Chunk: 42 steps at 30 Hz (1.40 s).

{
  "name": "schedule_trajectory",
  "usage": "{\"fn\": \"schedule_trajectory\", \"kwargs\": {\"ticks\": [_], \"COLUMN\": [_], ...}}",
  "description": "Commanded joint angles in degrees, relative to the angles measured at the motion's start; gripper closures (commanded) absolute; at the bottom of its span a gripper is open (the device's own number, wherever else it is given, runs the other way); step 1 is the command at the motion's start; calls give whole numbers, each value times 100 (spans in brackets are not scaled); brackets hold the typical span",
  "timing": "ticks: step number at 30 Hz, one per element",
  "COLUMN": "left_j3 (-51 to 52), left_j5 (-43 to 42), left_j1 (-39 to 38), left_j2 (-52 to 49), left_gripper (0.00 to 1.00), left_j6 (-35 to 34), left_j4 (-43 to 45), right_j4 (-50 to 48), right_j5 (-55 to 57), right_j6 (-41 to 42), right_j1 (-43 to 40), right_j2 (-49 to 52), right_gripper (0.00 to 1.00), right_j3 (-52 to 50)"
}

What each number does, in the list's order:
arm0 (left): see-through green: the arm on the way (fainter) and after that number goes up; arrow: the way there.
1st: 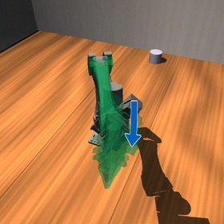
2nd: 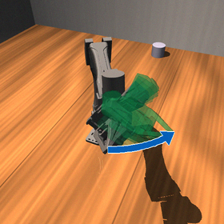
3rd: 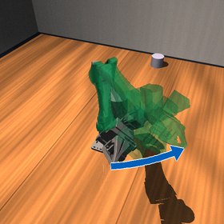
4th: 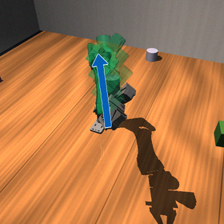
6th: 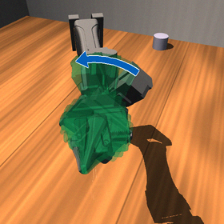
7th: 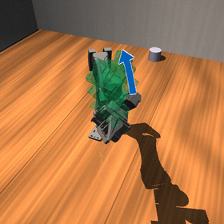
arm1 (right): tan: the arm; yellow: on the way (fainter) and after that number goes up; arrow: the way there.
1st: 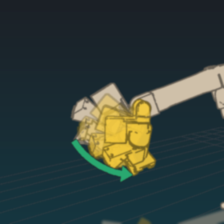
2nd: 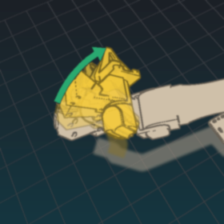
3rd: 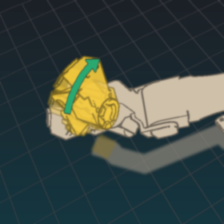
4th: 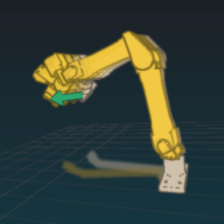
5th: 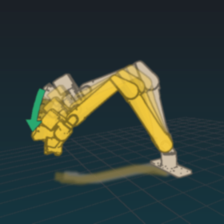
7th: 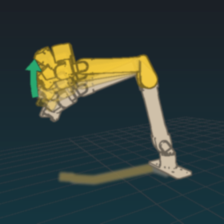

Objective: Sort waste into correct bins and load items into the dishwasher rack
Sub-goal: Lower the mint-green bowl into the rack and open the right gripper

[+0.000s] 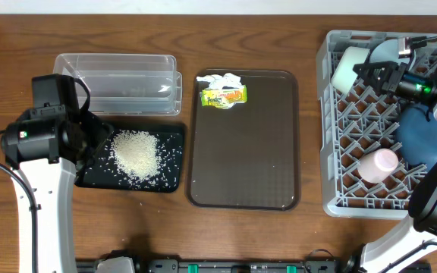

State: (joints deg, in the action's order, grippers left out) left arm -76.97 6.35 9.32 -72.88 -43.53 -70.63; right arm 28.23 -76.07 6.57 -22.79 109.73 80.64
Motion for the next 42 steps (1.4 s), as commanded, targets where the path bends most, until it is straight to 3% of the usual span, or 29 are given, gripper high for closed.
{"fn": "schedule_trajectory", "kwargs": {"ticks": [1,18,24,27,30,32,34,42], "left_j3": [-87,-87,-87,-87,-87,-87,-87,-87], "left_j5": [50,50,50,50,50,50,50,50], "left_j1": [26,26,26,26,26,26,26,26], "left_j2": [-9,-9,-9,-9,-9,-9,-9,-9], "left_gripper": [12,12,12,12,12,12,12,12], "left_j6": [-48,-48,-50,-48,-50,-50,-48,-48], "left_j4": [-28,-28,-28,-28,-28,-28,-28,-28], "right_j4": [-17,199,968,1344,1604,1768,1932,2218], "right_j5": [0,-79,949,1351,1628,1794,2087,3506], "right_j6": [24,31,-26,-151,-149,-146,-120,310], "right_j1": [0,-72,-374,-533,-697,-807,-892,-951], "right_j2": [94,431,310,111,-168,-428,-723,-2133], "right_gripper": [99,98,92,80,49,38,34,39], "right_j3": [-13,-11,-9,-9,-9,-7,-7,-7]}}
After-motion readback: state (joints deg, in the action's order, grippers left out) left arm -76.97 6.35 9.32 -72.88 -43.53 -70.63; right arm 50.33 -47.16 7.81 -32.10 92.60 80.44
